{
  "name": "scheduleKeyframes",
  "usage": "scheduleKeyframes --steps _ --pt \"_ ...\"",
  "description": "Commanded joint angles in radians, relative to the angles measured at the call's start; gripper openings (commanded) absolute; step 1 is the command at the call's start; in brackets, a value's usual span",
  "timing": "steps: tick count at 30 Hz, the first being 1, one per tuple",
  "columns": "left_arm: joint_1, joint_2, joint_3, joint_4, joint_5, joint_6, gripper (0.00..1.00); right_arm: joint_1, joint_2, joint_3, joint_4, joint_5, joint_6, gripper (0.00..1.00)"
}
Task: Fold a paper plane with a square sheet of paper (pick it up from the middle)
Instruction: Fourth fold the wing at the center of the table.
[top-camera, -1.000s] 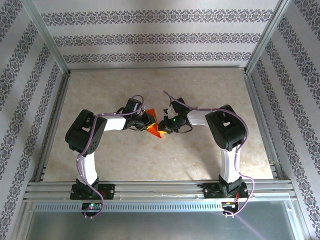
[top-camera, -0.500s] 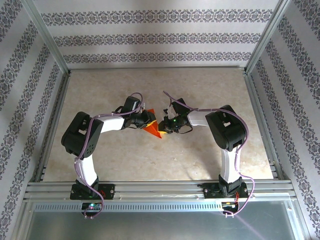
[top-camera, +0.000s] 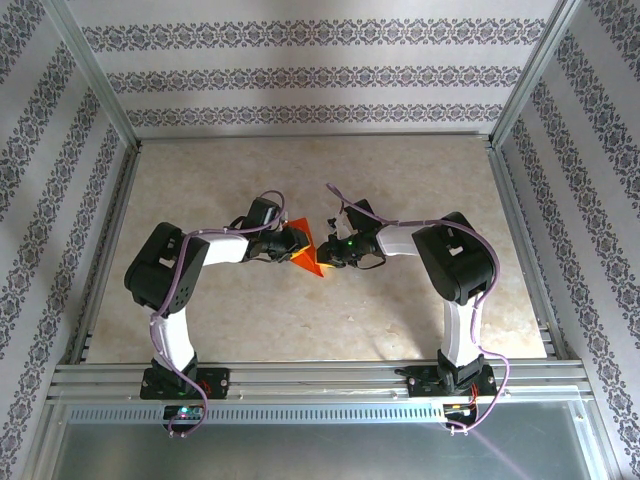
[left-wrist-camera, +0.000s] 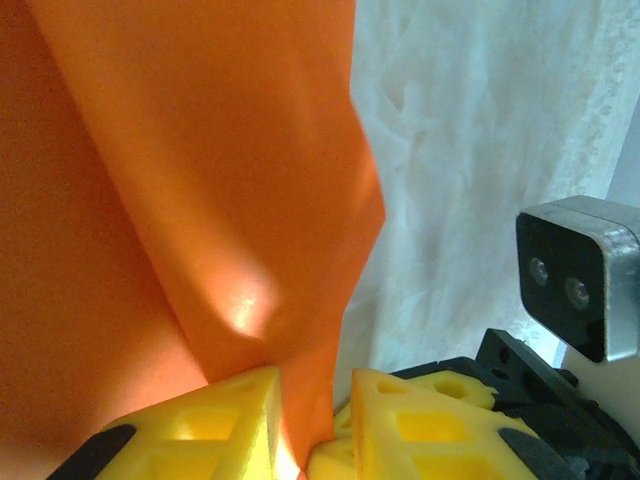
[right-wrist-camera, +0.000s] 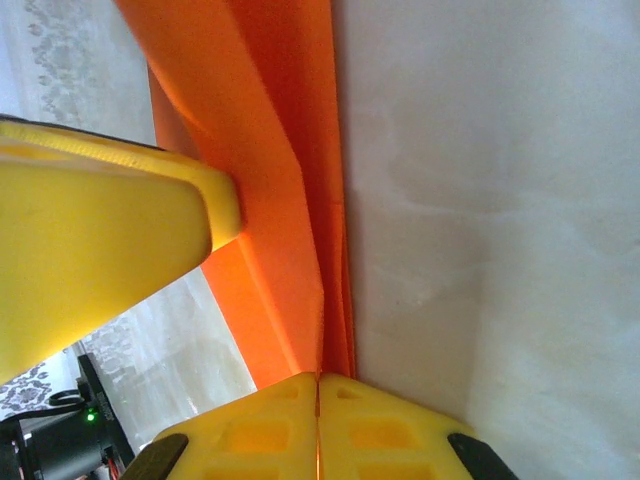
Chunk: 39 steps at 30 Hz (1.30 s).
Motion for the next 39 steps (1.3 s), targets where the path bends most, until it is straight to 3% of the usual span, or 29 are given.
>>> scheduleKeyframes --steps 1,14,23,39 --pt "0.008 0.024 0.029 0.035 0.012 0.009 0.25 0.004 0.044 -0.047 -0.046 0.143 -0.017 0.09" --pt "0.008 0.04 0.042 0.035 0.02 0.013 0.25 0.009 0.049 -0.056 -0.042 0.144 -0.025 0.1" --pt "0.007 0.003 0.037 0.053 0.041 0.024 0.26 0.005 0.055 -0.029 -0.074 0.141 -0.029 0.2" --pt "0.008 0.012 0.058 0.069 0.071 0.043 0.26 -0.006 0.057 -0.043 -0.053 0.151 -0.018 0.11"
